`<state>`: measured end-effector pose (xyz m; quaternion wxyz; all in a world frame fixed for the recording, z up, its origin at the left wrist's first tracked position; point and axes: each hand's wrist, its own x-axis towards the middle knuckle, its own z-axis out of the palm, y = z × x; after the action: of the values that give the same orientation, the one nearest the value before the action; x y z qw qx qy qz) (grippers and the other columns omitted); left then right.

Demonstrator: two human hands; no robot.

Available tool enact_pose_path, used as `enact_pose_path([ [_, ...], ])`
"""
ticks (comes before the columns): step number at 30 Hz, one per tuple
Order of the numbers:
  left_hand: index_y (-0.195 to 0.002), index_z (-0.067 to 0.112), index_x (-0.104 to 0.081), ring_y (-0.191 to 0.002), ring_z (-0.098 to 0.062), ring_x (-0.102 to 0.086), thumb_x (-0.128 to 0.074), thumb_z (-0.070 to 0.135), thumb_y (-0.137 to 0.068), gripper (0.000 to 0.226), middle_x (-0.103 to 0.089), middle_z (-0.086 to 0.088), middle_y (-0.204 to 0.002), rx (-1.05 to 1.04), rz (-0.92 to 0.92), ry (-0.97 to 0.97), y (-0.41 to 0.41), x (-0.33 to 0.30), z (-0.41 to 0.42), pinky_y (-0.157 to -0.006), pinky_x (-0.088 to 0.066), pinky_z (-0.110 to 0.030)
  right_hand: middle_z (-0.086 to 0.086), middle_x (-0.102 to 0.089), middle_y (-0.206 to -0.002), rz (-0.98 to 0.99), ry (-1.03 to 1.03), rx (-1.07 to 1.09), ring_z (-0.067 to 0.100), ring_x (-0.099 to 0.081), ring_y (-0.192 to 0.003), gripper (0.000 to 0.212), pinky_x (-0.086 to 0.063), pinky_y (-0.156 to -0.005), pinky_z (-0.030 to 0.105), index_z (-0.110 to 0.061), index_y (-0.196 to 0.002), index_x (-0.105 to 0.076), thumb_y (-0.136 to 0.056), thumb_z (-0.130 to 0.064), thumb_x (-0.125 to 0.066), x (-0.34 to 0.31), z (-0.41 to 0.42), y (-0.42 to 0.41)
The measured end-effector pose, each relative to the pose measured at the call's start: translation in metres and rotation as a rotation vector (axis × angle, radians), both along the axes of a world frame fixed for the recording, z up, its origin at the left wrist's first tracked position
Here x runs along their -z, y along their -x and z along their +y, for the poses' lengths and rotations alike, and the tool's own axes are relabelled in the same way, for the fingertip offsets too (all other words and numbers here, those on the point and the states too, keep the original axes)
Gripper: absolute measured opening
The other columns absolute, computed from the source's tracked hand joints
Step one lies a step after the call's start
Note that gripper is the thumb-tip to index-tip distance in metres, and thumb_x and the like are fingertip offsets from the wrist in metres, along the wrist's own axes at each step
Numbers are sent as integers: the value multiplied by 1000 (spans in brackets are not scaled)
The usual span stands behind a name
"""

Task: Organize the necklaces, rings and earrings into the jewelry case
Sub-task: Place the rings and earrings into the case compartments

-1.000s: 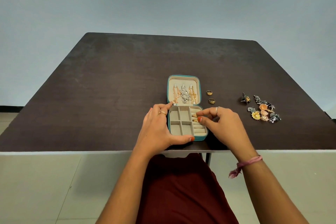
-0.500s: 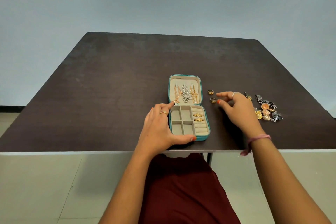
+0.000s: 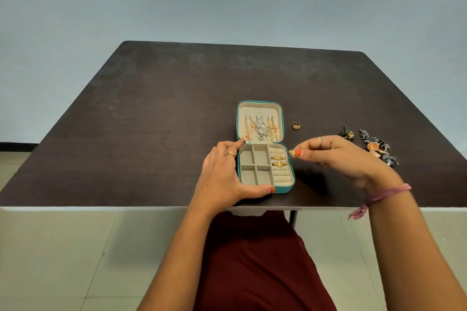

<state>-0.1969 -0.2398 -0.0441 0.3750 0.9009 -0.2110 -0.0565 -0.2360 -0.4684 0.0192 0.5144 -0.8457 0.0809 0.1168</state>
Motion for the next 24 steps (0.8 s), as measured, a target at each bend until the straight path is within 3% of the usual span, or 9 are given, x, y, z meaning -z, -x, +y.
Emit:
enact_pose_path([
  [2, -149, 27, -21, -113, 3, -24, -77, 67, -54, 117, -33, 14, -132, 0, -3, 3, 0, 0, 0, -110, -28, -32, -4, -71, -85, 89, -68, -115, -9, -62, -70, 14, -43, -59, 5, -6, -97, -70, -89, -6, -58, -5, 4, 4],
  [6, -149, 27, -21, -108, 5, -22, -78, 66, -55, 117, -34, 15, -130, 1, -5, 11, 1, -1, 0, -106, -28, -28, 0, -73, -101, 176, -6, -175, 10, -64, -102, 14, -48, -91, 23, -13, -97, -71, -90, -13, -59, 0, 5, -4],
  [10, -149, 27, -21, -109, 5, -23, -78, 66, -54, 117, -34, 14, -130, 6, -4, 9, 1, -1, -1, -107, -29, -29, -2, -71, -104, 211, 36, -208, 8, -62, -103, 14, -47, -92, 20, -15, -97, -70, -92, -11, -57, 4, 8, -11],
  [15, -149, 27, -21, -109, 5, -23, -78, 66, -54, 118, -33, 14, -129, 3, -7, -5, 0, -1, 0, -106, -29, -28, 2, -69, -112, 231, 135, -236, 16, -60, -111, 14, -44, -103, 32, -16, -100, -69, -92, -14, -57, 3, 14, -16],
  [19, -149, 28, -21, -109, 6, -23, -78, 66, -54, 117, -33, 15, -129, 5, -6, 4, 1, -1, 0, -106, -29, -28, -4, -69, -109, 232, 211, -237, 12, -60, -108, 14, -44, -100, 29, -20, -100, -70, -91, -20, -59, -2, 19, -15],
  [24, -149, 28, -20, -110, 6, -22, -78, 67, -54, 118, -33, 16, -129, 3, -4, 2, 1, -1, -1, -105, -29, -27, -9, -71, -89, 146, 209, -108, 5, -62, -87, 6, -47, -79, 20, -23, -89, -73, -84, -23, -69, 4, 22, -8],
])
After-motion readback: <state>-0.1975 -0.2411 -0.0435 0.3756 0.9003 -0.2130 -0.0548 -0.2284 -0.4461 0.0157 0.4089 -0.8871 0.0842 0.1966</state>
